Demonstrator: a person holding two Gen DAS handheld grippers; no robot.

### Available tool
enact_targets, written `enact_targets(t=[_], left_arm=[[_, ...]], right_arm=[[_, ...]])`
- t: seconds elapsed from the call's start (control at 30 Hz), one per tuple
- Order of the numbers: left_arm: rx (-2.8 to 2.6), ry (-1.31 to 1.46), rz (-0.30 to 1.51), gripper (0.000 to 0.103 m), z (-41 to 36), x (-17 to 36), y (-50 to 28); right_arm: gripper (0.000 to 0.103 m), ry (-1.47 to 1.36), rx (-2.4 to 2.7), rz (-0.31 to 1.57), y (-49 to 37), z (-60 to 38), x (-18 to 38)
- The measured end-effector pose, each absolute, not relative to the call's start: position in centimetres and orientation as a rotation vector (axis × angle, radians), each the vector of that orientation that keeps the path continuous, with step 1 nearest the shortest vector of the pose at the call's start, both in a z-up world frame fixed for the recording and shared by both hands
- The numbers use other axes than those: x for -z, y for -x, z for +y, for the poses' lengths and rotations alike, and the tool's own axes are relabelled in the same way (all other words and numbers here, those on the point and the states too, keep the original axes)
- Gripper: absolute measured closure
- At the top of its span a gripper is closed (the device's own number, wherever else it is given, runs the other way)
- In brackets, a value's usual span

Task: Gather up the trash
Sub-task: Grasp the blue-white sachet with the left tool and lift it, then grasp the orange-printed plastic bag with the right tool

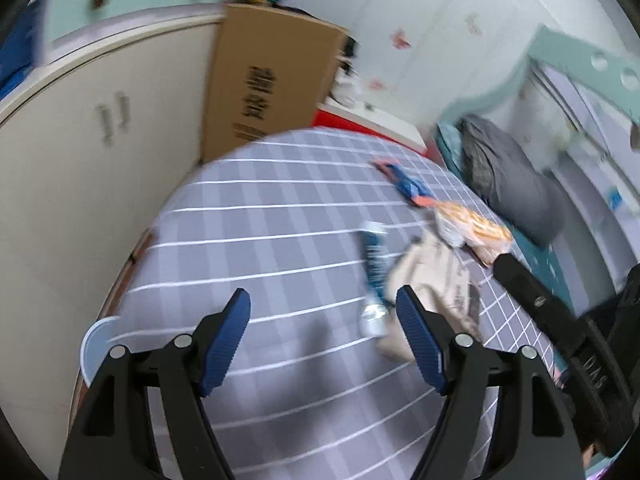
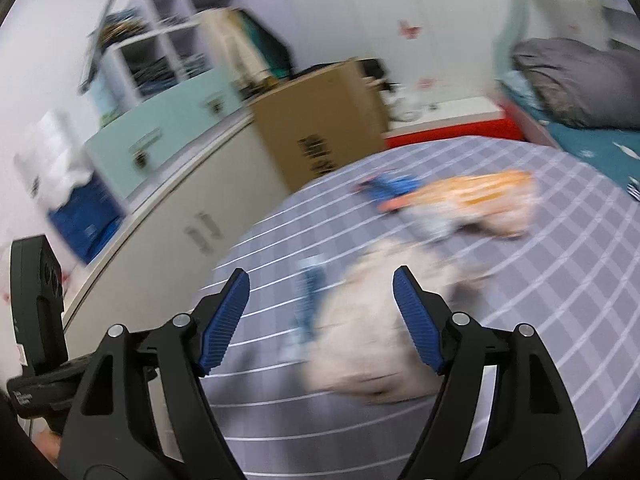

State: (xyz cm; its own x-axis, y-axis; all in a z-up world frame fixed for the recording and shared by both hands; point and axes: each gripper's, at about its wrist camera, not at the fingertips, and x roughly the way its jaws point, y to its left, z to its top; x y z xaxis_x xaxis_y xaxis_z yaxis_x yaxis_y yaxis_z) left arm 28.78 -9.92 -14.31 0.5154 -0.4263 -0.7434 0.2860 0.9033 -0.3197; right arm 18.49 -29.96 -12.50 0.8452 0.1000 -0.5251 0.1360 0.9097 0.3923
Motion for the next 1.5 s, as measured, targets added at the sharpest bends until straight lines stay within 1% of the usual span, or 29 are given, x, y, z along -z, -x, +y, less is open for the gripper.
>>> enact_targets(t=[0.03, 0.1, 0.13, 0.17, 0.3, 0.37, 0.4, 0.43, 0.47, 0.53, 0.57, 0.7, 0.9, 0.93, 0.97, 1.0, 1.03, 1.07, 1.17, 1.37, 1.5], left_arm=[[0.435, 0.149, 0.951, 0.030, -11.2, 14.7, -29.2], [0.456, 0.138, 0.980, 0.036, -13.6, 15.6, -30.1], [0.462, 0.132, 0.991, 0.043, -14.4, 15.9, -30.5], [0.457, 0.127, 1.005, 0.046, -15.2, 16.3, -31.0], [0.442, 0.121, 1.031, 0.052, -16.6, 17.4, -32.5], [0.439, 0.114, 1.041, 0.059, -17.1, 17.8, -33.1], [0.438, 0.110, 1.043, 0.060, -17.3, 17.9, -33.3], [0.440, 0.106, 1.045, 0.067, -17.4, 18.1, -33.4], [0.444, 0.096, 1.052, 0.078, -17.7, 18.2, -33.5], [0.449, 0.078, 1.061, 0.090, -17.9, 18.4, -33.7], [0.449, 0.076, 1.059, 0.092, -17.9, 18.3, -33.8], [0.421, 0.071, 1.004, 0.094, -17.5, 17.4, -33.8], [0.404, 0.068, 0.942, 0.095, -16.8, 15.2, -33.1], [0.403, 0.065, 0.938, 0.095, -16.6, 15.0, -33.0], [0.402, 0.063, 0.930, 0.095, -16.4, 14.7, -32.7], [0.402, 0.064, 0.926, 0.095, -16.2, 14.5, -32.7], [0.403, 0.066, 0.922, 0.095, -16.0, 14.3, -32.5], [0.403, 0.068, 0.916, 0.095, -15.7, 14.0, -32.3], [0.398, 0.071, 0.894, 0.095, -14.9, 13.4, -31.6], [0.391, 0.093, 0.842, 0.095, -12.2, 11.8, -29.5], [0.367, 0.116, 0.807, 0.095, -9.3, 11.0, -27.8]], right_arm=[[0.029, -0.450, 0.050, 0.571, -18.4, -32.0, 12.7], [0.029, -0.462, 0.087, 0.572, -18.3, -34.2, 12.9], [0.029, -0.470, 0.110, 0.573, -18.4, -35.7, 13.1], [0.029, -0.477, 0.121, 0.572, -18.4, -36.6, 13.3], [0.027, -0.497, 0.169, 0.590, -18.9, -39.9, 14.5], [0.027, -0.505, 0.181, 0.605, -19.4, -40.8, 15.1], [0.027, -0.512, 0.184, 0.610, -19.7, -41.3, 15.4], [0.027, -0.520, 0.187, 0.615, -20.0, -41.8, 15.7], [0.027, -0.523, 0.189, 0.619, -20.3, -42.1, 15.8], [0.026, -0.534, 0.190, 0.620, -21.0, -42.7, 16.0], [0.025, -0.537, 0.191, 0.621, -21.3, -42.8, 16.0], [0.023, -0.568, 0.187, 0.616, -22.6, -43.7, 16.3], [0.024, -0.692, 0.147, 0.625, -24.8, -45.4, 17.5], [0.027, -0.695, 0.126, 0.629, -25.1, -45.4, 17.7], [0.049, -0.691, 0.120, 0.635, -25.4, -45.3, 17.7], [0.055, -0.678, 0.113, 0.652, -25.6, -45.1, 17.8], [0.056, -0.677, 0.106, 0.652, -25.6, -45.1, 17.8], [0.060, -0.665, 0.111, 0.648, -25.3, -44.9, 17.7], [0.065, -0.634, 0.134, 0.625, -24.2, -44.3, 17.0], [0.066, -0.621, 0.167, 0.502, -20.1, -43.2, 13.5], [0.066, -0.578, 0.102, 0.447, -18.5, -39.7, 10.2]])
